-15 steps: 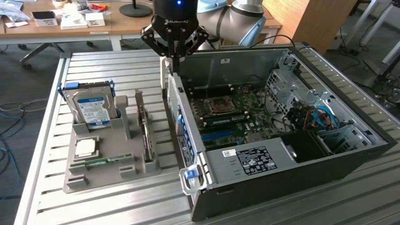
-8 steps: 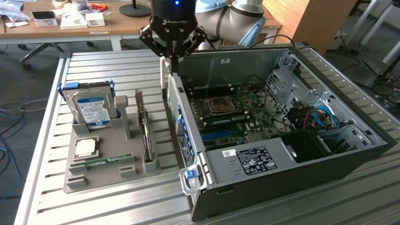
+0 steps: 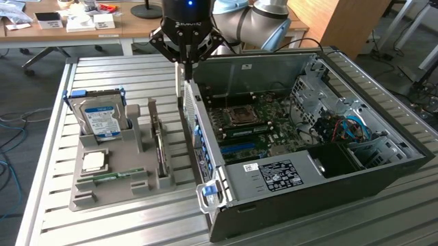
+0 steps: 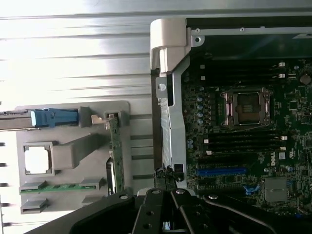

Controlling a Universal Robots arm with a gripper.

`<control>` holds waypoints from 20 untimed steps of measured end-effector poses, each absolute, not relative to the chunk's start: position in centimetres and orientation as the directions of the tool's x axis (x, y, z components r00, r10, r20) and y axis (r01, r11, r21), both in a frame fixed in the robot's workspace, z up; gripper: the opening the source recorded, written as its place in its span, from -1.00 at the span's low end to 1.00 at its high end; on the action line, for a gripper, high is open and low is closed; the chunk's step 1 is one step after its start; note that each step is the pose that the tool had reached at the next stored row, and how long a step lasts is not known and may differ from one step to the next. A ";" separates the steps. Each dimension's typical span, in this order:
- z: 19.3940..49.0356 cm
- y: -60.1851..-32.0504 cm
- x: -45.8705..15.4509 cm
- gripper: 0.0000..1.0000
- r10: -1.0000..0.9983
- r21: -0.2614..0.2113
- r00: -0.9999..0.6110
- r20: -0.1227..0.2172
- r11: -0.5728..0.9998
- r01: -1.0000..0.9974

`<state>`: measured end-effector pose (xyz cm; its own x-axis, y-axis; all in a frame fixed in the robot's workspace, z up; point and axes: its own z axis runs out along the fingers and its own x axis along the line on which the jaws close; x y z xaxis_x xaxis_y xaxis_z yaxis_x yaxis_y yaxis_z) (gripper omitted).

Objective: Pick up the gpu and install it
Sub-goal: 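Reach for the gpu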

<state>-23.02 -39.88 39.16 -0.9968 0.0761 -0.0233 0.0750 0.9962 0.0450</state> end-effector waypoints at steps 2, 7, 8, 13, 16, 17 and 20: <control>39.2 -39.9 -23.1 -0.79 0.076 0.045 -0.997 -0.023 0.996 0.075; 39.1 -39.9 -23.4 -0.79 0.076 0.045 -0.997 -0.023 0.996 0.075; 39.1 -39.9 -23.4 -0.79 0.076 0.045 -0.997 -0.023 0.996 0.075; 39.1 -39.9 -23.5 -0.79 0.076 0.045 -0.997 -0.023 0.996 0.075; 39.1 -39.9 -23.6 -0.79 0.076 0.045 -0.997 -0.023 0.996 0.075; 39.1 -39.9 -23.6 -0.79 0.076 0.045 -0.997 -0.023 0.996 0.075; 39.1 -39.9 -23.7 -0.79 0.076 0.045 -0.997 -0.023 0.996 0.075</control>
